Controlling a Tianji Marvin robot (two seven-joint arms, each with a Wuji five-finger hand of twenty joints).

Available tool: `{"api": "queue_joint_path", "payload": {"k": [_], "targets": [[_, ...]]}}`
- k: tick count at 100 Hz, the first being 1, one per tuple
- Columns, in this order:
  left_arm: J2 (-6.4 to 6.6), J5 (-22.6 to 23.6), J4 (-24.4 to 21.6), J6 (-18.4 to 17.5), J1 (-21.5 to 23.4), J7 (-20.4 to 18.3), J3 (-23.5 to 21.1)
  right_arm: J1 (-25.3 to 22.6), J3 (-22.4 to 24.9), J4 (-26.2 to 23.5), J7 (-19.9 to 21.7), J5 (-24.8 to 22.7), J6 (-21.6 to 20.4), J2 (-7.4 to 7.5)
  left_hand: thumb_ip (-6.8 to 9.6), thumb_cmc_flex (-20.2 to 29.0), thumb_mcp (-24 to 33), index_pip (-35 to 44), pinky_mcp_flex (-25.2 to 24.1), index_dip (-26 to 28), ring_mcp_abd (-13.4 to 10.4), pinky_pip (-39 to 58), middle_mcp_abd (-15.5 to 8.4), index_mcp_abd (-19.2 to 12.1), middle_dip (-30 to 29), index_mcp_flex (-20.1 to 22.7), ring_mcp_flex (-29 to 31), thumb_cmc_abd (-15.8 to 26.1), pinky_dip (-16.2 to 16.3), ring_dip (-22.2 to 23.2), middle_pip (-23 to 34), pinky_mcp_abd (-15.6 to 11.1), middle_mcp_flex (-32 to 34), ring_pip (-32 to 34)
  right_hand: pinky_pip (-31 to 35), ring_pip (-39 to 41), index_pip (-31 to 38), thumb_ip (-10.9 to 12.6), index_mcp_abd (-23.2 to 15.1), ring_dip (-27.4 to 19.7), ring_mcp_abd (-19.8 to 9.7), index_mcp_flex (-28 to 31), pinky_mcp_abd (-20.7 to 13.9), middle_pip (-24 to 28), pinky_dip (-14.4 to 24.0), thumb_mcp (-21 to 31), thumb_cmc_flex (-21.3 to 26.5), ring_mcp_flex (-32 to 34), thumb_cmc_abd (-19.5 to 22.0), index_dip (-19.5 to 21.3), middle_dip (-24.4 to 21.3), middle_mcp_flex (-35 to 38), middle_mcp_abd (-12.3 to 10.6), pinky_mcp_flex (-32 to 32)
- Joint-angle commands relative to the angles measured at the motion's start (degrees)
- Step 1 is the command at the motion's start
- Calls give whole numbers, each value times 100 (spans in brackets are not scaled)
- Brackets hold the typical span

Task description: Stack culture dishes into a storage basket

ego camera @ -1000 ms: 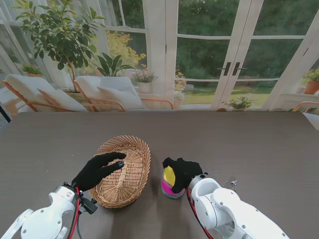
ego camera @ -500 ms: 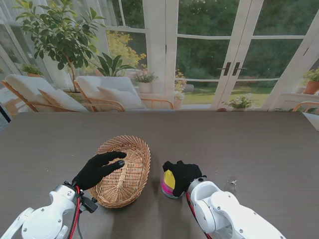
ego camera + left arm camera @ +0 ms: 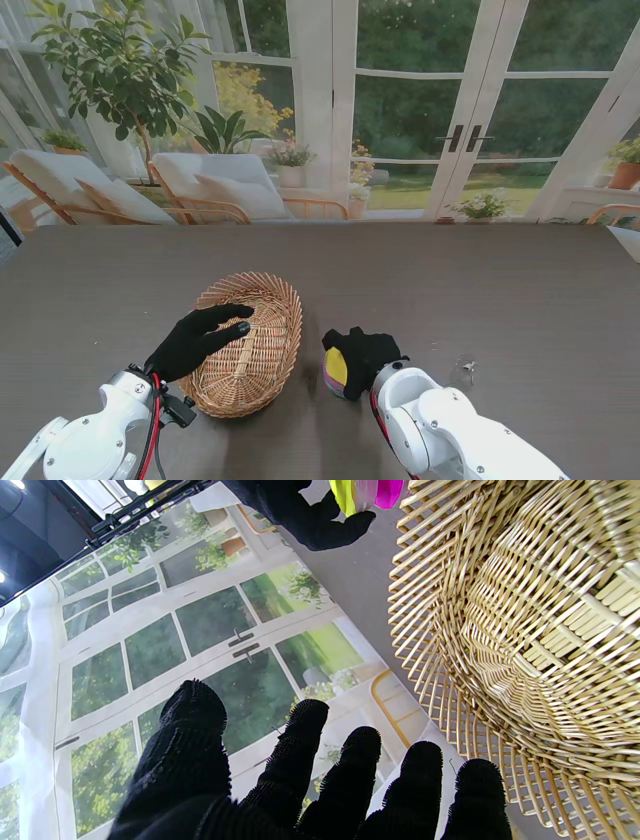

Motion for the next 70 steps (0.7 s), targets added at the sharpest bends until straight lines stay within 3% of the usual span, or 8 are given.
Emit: {"api": "queue_joint_path", "payload": {"k": [1, 70], "targets": [[-18, -6, -4, 11, 15, -110, 4, 15, -28, 27, 46, 5, 18, -26, 25, 0, -110, -5, -43, 8, 26, 48, 2, -23, 27, 121, 124, 218, 65, 41, 6, -39, 93, 5, 53, 33, 460, 340, 125, 16, -204, 257, 68, 540, 2, -9, 212, -110, 618, 153, 292, -109, -649, 294], [-15, -9, -11, 40, 17, -132, 1, 259, -286, 248, 119, -15, 79, -11, 25, -5, -112, -2, -42, 9, 26, 49, -2, -17, 30, 127, 134, 222, 66, 43, 10, -46, 105, 9, -98, -50, -276, 315, 15, -7, -76, 205, 72, 473, 30, -133, 55, -697, 640, 227, 300, -640, -718, -260]]}}
